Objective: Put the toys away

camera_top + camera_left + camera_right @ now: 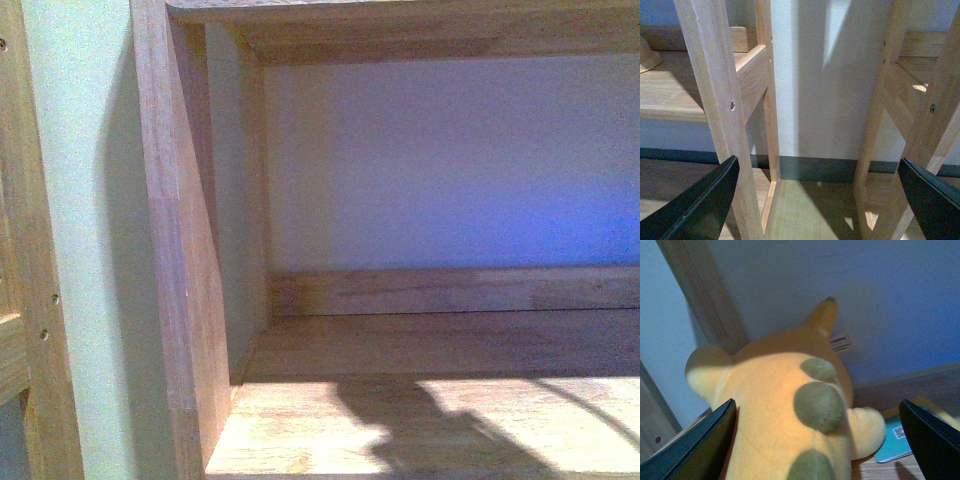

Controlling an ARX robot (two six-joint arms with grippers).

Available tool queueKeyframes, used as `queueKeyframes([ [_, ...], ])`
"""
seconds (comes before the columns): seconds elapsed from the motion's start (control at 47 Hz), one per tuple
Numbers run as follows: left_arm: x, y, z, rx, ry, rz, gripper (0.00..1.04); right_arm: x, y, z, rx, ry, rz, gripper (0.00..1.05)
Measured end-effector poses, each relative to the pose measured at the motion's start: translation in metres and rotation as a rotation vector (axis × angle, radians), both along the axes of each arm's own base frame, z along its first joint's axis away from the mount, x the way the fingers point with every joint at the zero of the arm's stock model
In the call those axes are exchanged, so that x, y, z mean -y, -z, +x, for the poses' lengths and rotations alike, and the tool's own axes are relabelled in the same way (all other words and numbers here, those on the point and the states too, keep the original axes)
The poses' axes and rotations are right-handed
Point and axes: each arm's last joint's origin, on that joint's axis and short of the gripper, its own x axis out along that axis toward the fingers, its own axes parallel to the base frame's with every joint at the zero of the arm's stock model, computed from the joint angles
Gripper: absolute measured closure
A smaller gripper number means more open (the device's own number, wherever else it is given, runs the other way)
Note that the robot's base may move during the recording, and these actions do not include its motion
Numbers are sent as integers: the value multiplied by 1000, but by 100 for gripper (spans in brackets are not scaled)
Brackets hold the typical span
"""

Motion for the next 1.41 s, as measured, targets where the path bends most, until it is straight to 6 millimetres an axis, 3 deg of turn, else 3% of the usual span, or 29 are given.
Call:
queueKeyframes([
  [0.511,0,0,0,0,0,0,6,26,-17,-35,58,-14,-1,6],
  [0.681,0,0,0,0,0,0,6,43,-19,-64,124,-15,-14,6],
  [0.83,0,0,0,0,0,0,6,68,-8,-103,189,-4,-49,6],
  [1.043,0,0,0,0,0,0,6,115,33,-171,241,54,-91,6],
  [1.192,0,0,0,0,0,0,6,134,82,-208,219,59,-133,6],
  [1.405,0,0,0,0,0,0,6,143,162,-212,79,82,-135,6],
])
